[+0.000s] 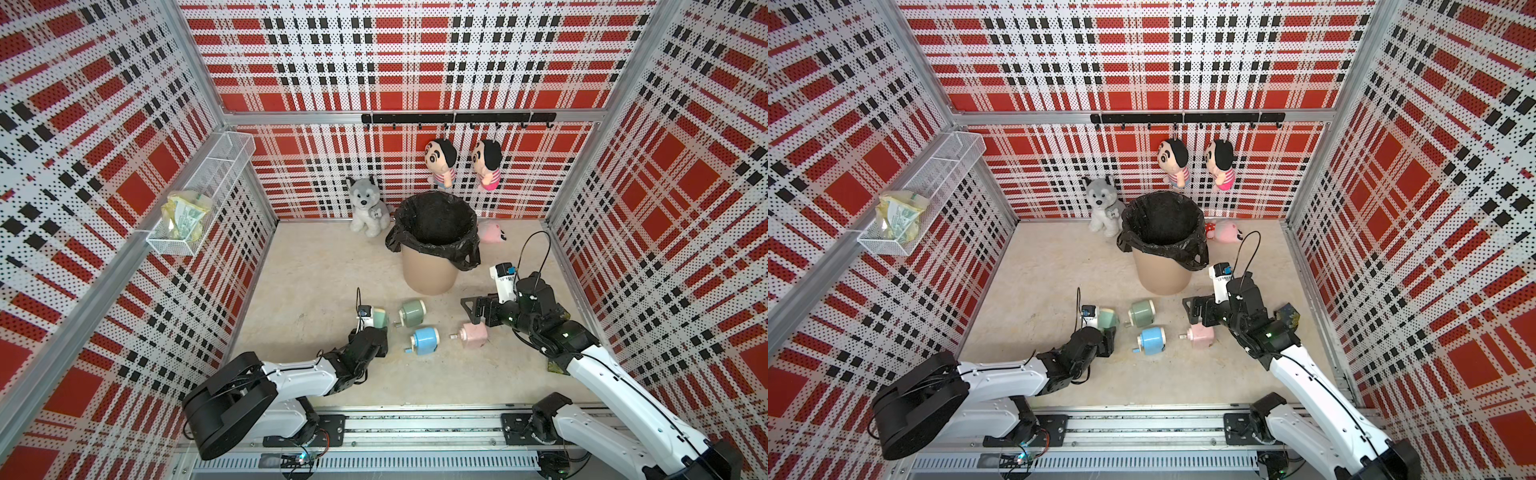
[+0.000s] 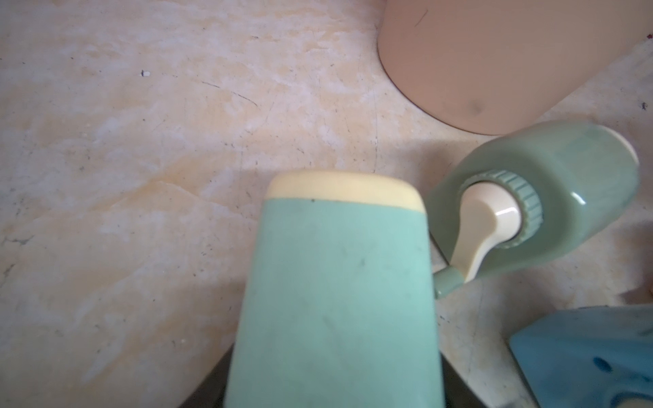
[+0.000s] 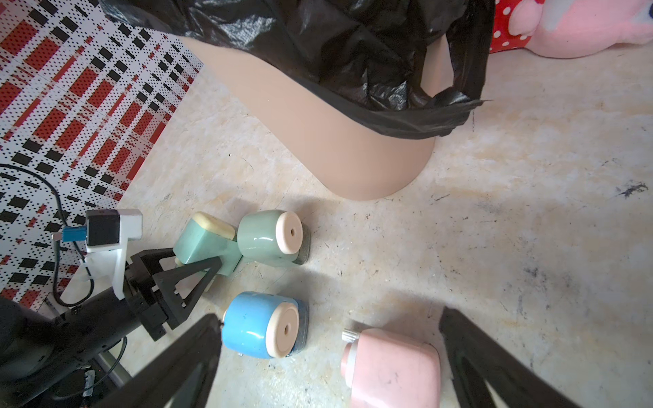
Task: Take out the pencil sharpener tray and clean the shavings
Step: Pick up the pencil sharpener from the center of the board.
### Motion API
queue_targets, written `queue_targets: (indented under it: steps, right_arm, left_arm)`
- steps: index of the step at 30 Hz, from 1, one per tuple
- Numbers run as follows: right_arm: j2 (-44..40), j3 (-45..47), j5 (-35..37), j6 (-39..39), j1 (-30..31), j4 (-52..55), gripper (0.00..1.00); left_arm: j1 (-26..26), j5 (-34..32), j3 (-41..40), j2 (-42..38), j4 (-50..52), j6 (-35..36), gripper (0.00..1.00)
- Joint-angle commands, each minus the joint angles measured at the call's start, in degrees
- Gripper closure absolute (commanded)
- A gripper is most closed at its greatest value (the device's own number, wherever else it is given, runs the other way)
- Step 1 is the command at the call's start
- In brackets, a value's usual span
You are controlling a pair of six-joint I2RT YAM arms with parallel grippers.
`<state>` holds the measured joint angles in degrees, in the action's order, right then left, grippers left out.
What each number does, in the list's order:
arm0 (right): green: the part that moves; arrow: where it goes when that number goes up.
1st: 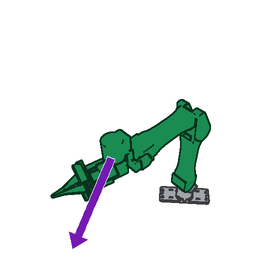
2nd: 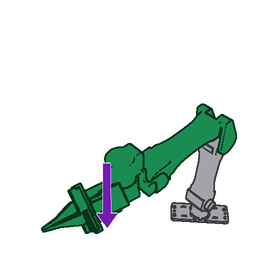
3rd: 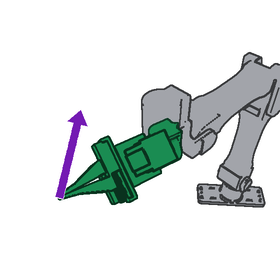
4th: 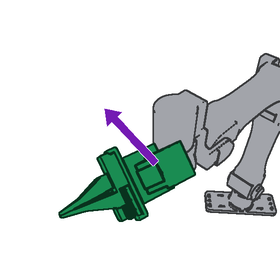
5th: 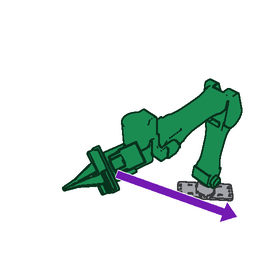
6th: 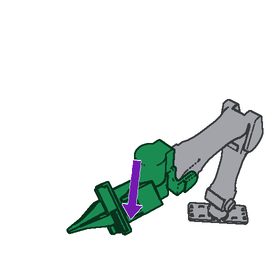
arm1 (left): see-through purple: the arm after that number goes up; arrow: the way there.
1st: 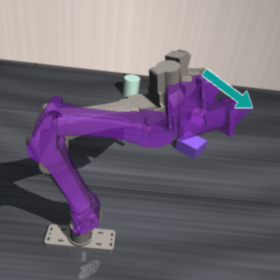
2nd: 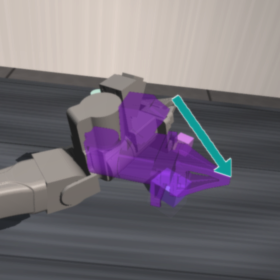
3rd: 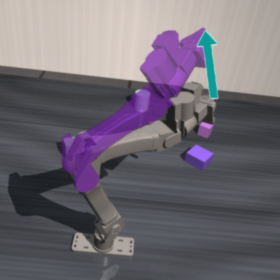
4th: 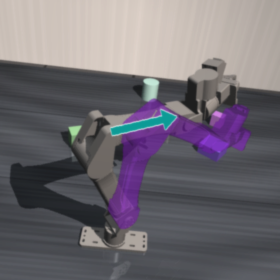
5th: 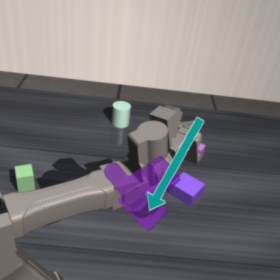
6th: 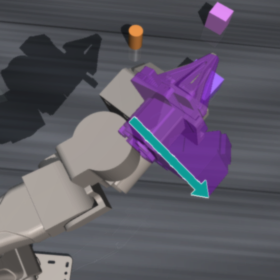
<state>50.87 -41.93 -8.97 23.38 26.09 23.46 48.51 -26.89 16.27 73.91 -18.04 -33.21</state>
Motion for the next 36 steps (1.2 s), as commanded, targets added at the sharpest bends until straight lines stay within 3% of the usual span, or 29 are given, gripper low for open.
queue_targets:
  steps: [1, 10, 12, 21, 24, 31, 36]
  right_arm:
    - [0.30, -0.94, 0.03, -0.51, 0.24, 0.33, 0.00]
    - [3.16, -6.22, -2.67, -1.04, 0.19, 0.53, 0.00]
    - [4.16, -8.28, -3.09, -1.78, 0.27, 0.53, 0.00]
    - [7.80, -18.61, -10.64, -6.67, 0.20, 1.68, 0.00]
    - [8.10, -20.31, -14.37, -8.06, 0.20, -0.51, 0.00]
    - [11.58, -22.60, -29.31, -8.32, 0.18, -11.51, 0.00]
    - [16.89, -27.06, -37.84, -9.81, -0.26, -12.25, 0.00]
  left_arm:
    - [0.27, 0.97, 0.77, -1.26, -0.51, 1.30, 0.50]
    - [0.58, 0.33, 15.75, -15.04, 22.17, 6.69, 0.51]
    - [0.86, 1.67, 18.80, -16.74, 23.37, 7.26, 0.50]
    - [0.40, 7.46, 38.87, -13.09, 39.11, 14.30, 0.49]
    - [-1.97, 13.07, 44.55, -11.51, 42.53, 17.61, 0.49]
    - [-13.70, 31.38, 53.90, -8.18, 46.84, 24.12, 0.50]
    - [-17.86, 40.73, 59.23, -5.85, 48.84, 26.90, 0.50]
